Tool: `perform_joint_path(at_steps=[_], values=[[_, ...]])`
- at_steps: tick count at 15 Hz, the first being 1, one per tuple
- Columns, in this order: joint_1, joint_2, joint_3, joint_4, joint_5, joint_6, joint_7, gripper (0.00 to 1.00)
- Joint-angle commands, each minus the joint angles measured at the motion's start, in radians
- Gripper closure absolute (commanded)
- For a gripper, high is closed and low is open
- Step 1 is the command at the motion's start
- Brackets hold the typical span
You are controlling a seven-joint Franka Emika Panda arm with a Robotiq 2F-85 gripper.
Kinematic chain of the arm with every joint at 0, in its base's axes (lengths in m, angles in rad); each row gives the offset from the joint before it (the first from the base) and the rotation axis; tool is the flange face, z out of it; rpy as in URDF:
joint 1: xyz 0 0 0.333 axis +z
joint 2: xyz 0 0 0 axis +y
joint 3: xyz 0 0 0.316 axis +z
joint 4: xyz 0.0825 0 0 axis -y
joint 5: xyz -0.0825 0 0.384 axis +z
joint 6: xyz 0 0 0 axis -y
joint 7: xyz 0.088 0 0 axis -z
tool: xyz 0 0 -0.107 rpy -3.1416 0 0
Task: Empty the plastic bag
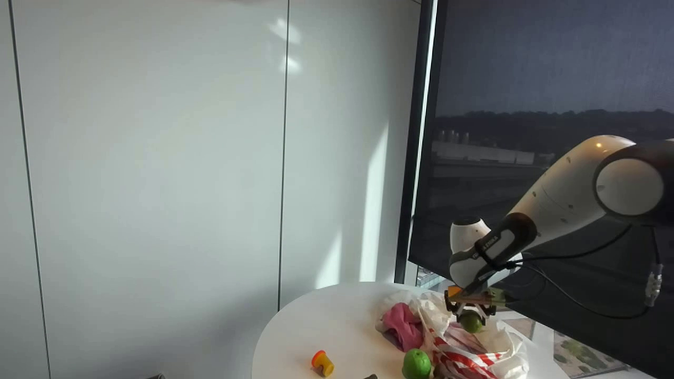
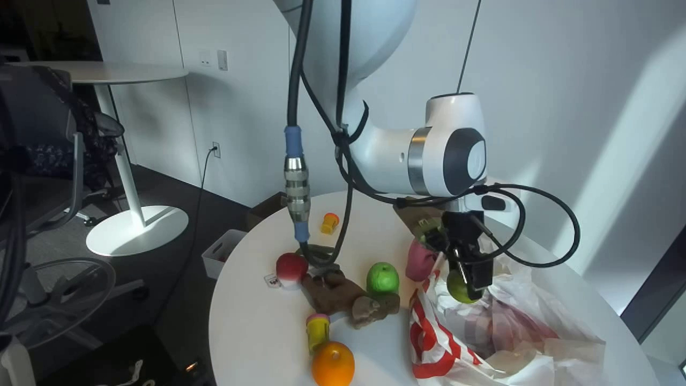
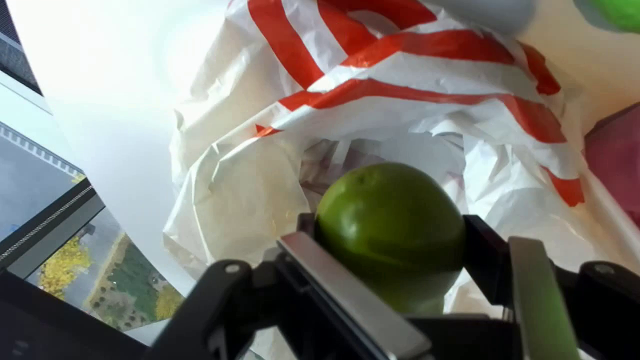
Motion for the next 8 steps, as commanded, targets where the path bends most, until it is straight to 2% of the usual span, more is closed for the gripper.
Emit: perform_joint_path(at_steps=[1,3,5,8], values=[[-0.022,-0.236,0.108,-0.183,-0.014,-0.106,-0.129,0.52],[-0.037,-0.292,0.180,-0.223,0.025,-0.155,-0.209,0.52],[-0.042,-0.296,0.241,-0.241,0.056,-0.162,-0.283,0.52],[-0.033,-0.188,0.316,-0.201,0.102,-0.152,-0.387,0.52]])
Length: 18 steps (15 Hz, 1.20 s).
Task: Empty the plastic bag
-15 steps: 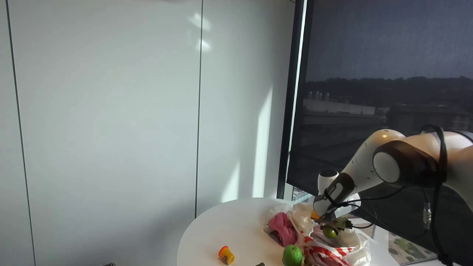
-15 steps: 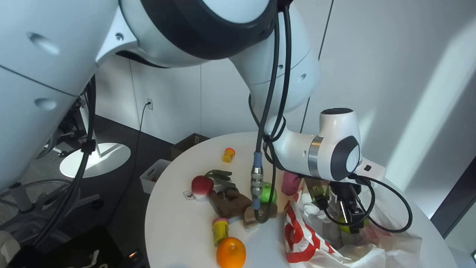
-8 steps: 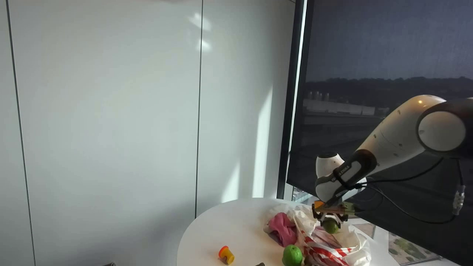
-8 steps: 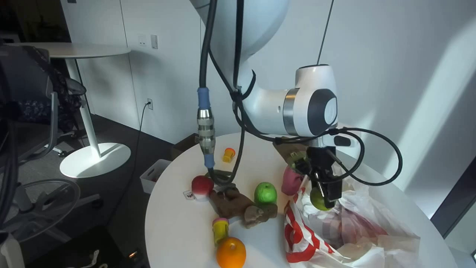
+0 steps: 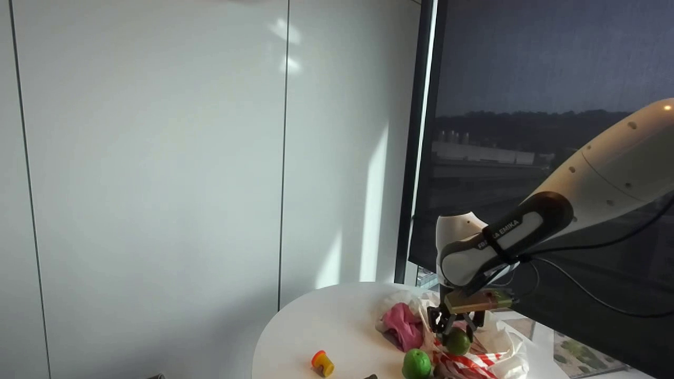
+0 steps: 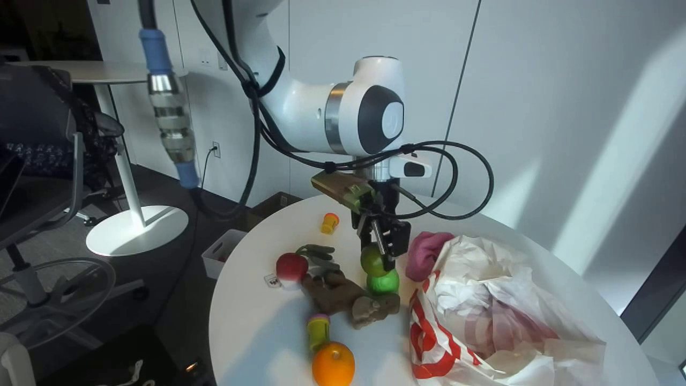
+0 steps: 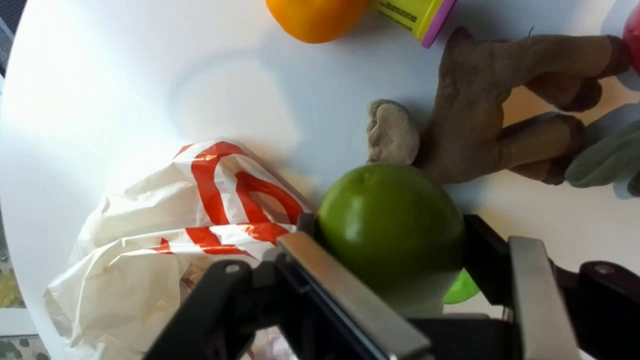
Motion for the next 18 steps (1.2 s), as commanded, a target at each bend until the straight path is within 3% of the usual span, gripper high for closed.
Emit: perform_joint_path(at_steps=[1,4,10,18], values=[[-0.012,0.116,0.092,0.055,0.049,-0.010,-0.136,0.52],[0.019,0.257,0.127,0.169,-0.005,-0.062,-0.144,0.52],[0.085,0.450,0.107,0.459,-0.081,-0.196,-0.142,0.52],[0.080,0.705,0.067,0.762,-0.069,-0.316,-0.170,0.52]])
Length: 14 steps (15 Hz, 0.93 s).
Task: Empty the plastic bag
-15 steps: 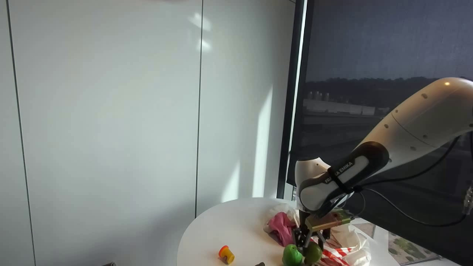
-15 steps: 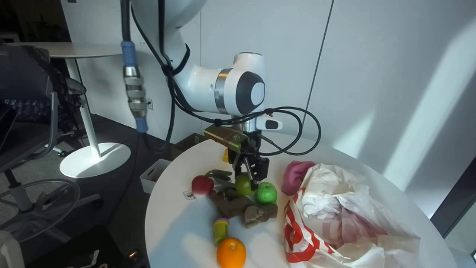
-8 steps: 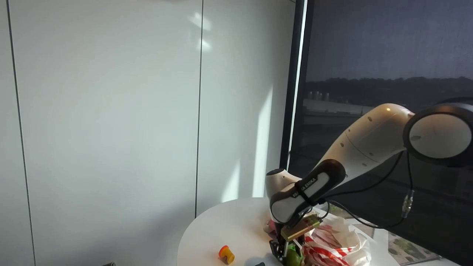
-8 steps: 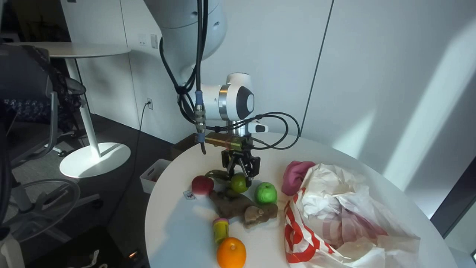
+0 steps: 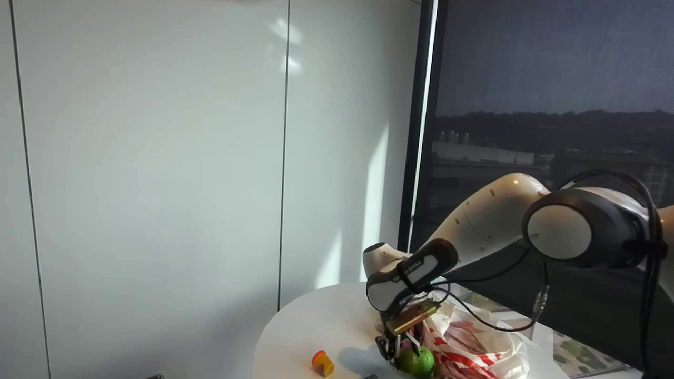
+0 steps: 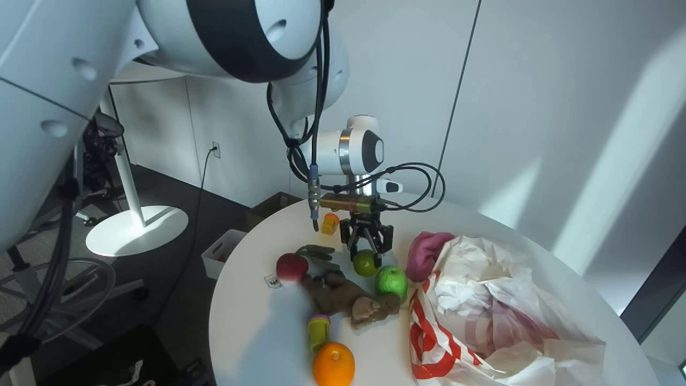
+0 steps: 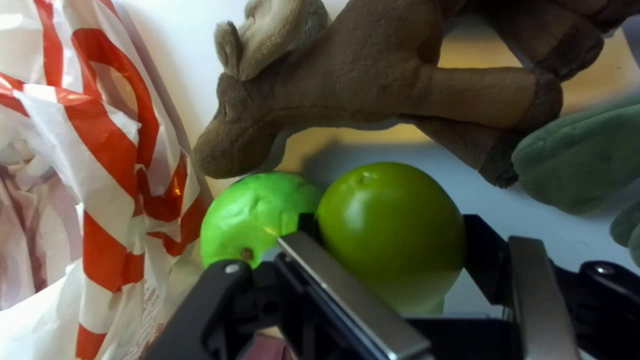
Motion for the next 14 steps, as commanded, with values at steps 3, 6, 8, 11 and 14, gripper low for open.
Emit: perform_joint_path(at_steps=[3,6,8,11,14], values=[[0.006,0.180,-0.020,0.214,0.018,-0.064,-0.034,0.52],[0.010,0.181,-0.020,0.240,0.017,-0.097,-0.044,0.08],[0.017,0.143,-0.023,0.215,0.008,-0.102,-0.044,0.03],[0.020,0.064,-0.020,0.169,0.016,-0.126,-0.037,0.00],[0.016,-0.028,-0.021,0.125,0.031,-0.210,-0.010,0.00]])
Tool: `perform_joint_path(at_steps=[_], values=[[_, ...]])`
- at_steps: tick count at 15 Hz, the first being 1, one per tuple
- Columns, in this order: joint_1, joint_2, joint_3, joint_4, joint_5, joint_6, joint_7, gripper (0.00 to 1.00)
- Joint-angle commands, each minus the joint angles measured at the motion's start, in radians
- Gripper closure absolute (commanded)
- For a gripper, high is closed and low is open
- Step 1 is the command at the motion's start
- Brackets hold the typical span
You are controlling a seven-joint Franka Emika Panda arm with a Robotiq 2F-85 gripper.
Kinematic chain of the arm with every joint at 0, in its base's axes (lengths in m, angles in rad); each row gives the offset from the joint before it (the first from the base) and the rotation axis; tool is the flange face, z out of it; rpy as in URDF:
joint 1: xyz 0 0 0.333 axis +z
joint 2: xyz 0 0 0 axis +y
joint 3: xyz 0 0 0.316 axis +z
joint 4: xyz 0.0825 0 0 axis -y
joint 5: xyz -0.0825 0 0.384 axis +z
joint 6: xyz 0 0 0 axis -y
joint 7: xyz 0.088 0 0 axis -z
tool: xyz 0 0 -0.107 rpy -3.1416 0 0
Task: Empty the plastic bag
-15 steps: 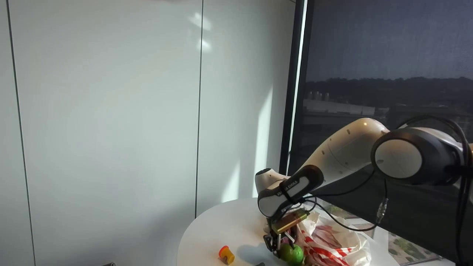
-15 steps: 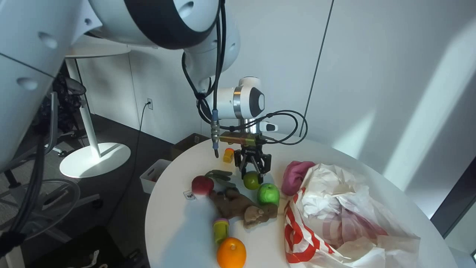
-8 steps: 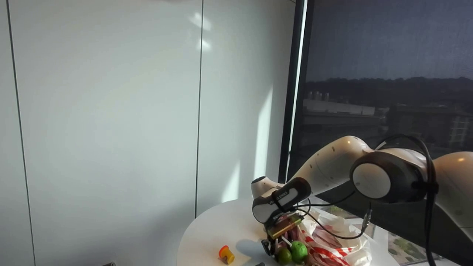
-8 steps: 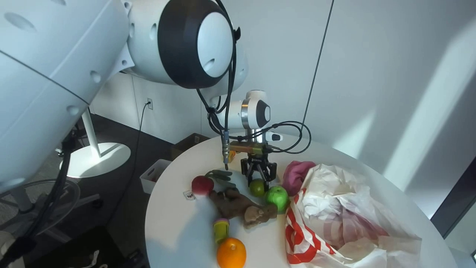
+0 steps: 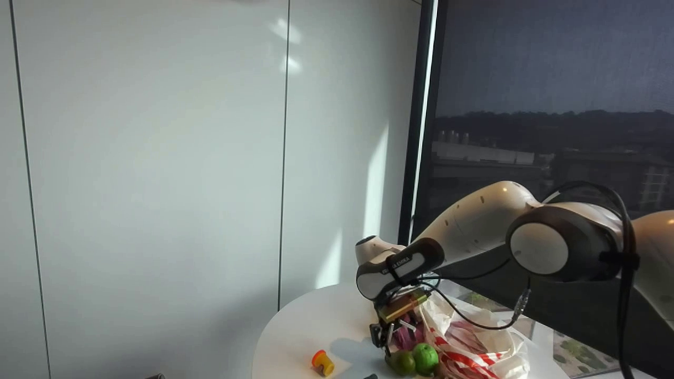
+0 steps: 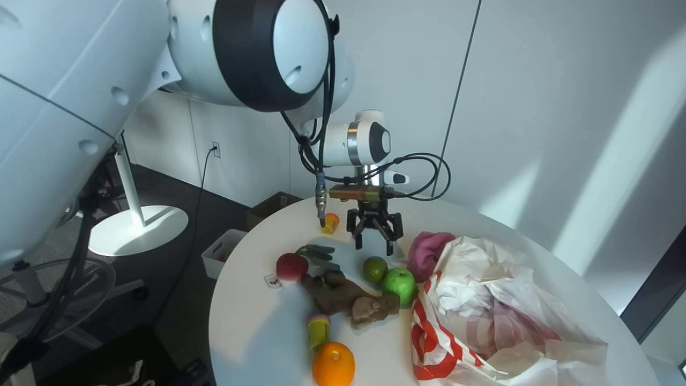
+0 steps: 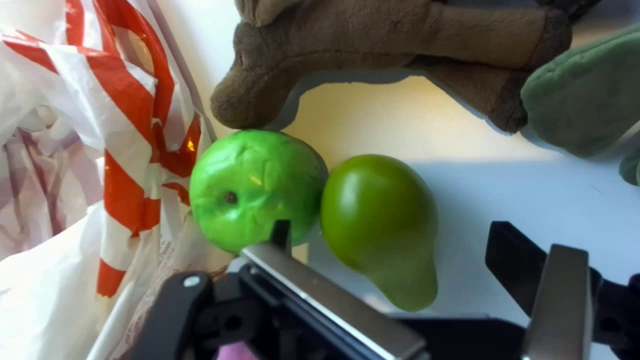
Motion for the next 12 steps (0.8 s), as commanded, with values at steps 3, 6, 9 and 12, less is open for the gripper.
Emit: perform_joint_path(at_steps=[3,6,9,12], values=[[-0.024,-0.234,-0.006,-0.156,0.042,-0.134,0.032,0.00],[-0.072,-0.362,0.001,-0.285,0.093,-0.120,0.033,0.00],[-0.124,-0.478,-0.005,-0.424,0.133,-0.085,0.027,0.00],[-0.174,-0.562,-0.013,-0.536,0.157,-0.050,0.011,0.00]])
